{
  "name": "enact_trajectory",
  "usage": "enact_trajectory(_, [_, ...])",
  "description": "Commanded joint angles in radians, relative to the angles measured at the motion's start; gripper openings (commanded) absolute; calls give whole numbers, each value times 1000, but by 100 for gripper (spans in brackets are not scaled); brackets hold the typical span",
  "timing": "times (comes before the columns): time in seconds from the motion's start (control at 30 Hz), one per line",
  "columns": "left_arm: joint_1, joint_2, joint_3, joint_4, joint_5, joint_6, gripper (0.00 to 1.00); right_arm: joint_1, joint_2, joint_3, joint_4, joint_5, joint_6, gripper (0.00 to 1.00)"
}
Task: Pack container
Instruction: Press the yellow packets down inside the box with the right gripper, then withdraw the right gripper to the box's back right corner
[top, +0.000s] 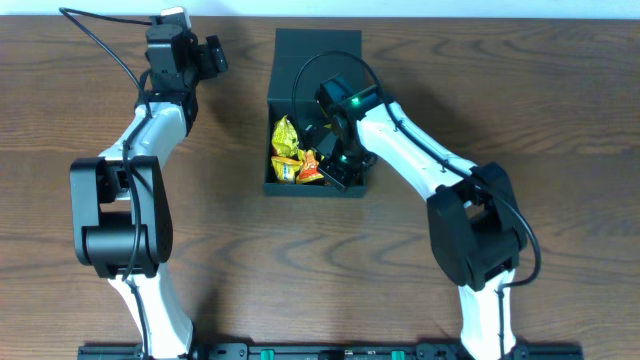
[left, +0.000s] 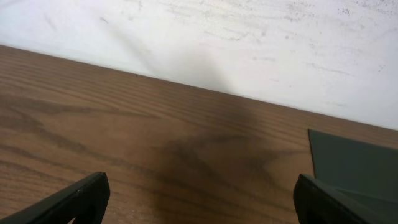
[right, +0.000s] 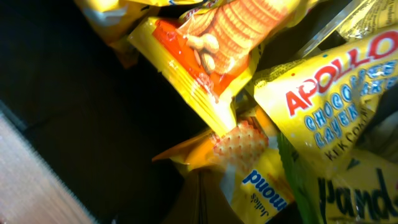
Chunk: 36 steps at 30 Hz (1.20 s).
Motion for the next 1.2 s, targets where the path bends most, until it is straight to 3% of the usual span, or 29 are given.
enact_trajectory(0.0, [0, 0, 17, 6, -15, 15, 95, 3, 41, -19, -7, -31, -13, 1])
enact_trajectory(0.63, [0, 0, 17, 41, -15, 15, 95, 4, 55, 30, -41, -34, -13, 1])
enact_trajectory(1.0, [2, 0, 17, 80, -15, 15, 95, -20, 55, 348, -126, -48, -12, 1])
enact_trajectory(1.17, [17, 0, 17, 80, -21, 14, 95, -89, 55, 502, -62, 25, 87, 1])
